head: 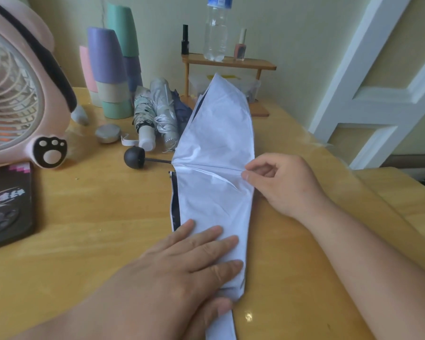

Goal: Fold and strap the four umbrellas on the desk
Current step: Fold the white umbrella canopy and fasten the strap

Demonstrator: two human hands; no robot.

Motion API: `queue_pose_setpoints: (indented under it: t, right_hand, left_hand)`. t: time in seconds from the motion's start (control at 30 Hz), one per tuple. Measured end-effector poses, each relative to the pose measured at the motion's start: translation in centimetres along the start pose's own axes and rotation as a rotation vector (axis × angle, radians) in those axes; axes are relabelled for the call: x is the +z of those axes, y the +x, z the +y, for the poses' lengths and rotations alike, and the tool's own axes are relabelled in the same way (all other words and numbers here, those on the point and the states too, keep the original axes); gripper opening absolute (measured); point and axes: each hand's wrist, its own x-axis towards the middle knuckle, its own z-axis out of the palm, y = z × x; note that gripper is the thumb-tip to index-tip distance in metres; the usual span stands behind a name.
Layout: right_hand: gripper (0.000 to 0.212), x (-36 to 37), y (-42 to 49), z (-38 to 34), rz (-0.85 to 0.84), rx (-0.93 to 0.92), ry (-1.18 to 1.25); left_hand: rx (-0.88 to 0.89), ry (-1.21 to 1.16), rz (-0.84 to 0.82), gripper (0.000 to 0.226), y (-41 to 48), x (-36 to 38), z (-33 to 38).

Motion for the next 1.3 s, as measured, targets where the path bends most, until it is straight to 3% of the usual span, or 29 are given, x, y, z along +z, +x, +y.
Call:
queue_pose_setpoints:
  t: [0.17, 0.37, 0.53, 0.63, 0.73, 0.9, 0.97, 1.07, 1.2, 1.3]
  right_hand:
    - [0.015, 0.3, 0.3, 0.3, -0.001, 0.058, 0.022]
    - [0.019, 0.9, 0.5, 0.5, 0.012, 0.053, -0.066]
    - [0.007, 1.2, -0.6, 0.1, -0.022, -0.243, -0.283]
    - [0.028, 1.7, -1.6, -1.0, -0.092, -0.368, -0.408]
    - [0.043, 2.2, -2.4, -1.8, -0.172, -0.445, -0.515]
    - [0.045, 2.7, -3.2, -1.9, -0.196, -0.489, -0.443]
    - [0.045, 2.7, -3.2, -1.9, -0.149, -0.487, -0.422]
    - [0.043, 2.7, -3.0, -1.8, -0.107, -0.490, -0.391]
    - [0.047, 2.9, -2.9, -1.7, -0.140, -0.530, -0.420]
    - [0.061, 3.2, -2.9, -1.7, -0.261, -0.551, -0.429]
  left_hand:
    - [0.033, 0.120, -0.103, 0.070, -0.4, 0.1, 0.0]
    - [0.081, 0.134, -0.160, 0.073, -1.2, -0.3, 0.0]
    - [0.139, 0.154, -0.138, 0.062, -1.4, -0.8, 0.0]
    - [0.133, 0.091, -0.084, 0.062, -0.9, -0.8, 0.4]
    - [-0.006, -0.078, 0.040, 0.053, -0.3, -1.3, 1.0]
    - [-0.395, -0.420, 0.222, 0.012, 0.0, -3.5, 0.7]
    - [-0.552, -0.562, 0.260, 0.010, 0.2, -3.7, 0.6]
    - [-0.634, -0.568, 0.269, 0.016, 0.7, -3.3, 0.4]
    - [-0.508, -0.556, 0.199, 0.026, 1.3, -3.1, 0.4]
    - [-0.379, -0.483, 0.129, 0.030, 1.1, -2.6, 0.1]
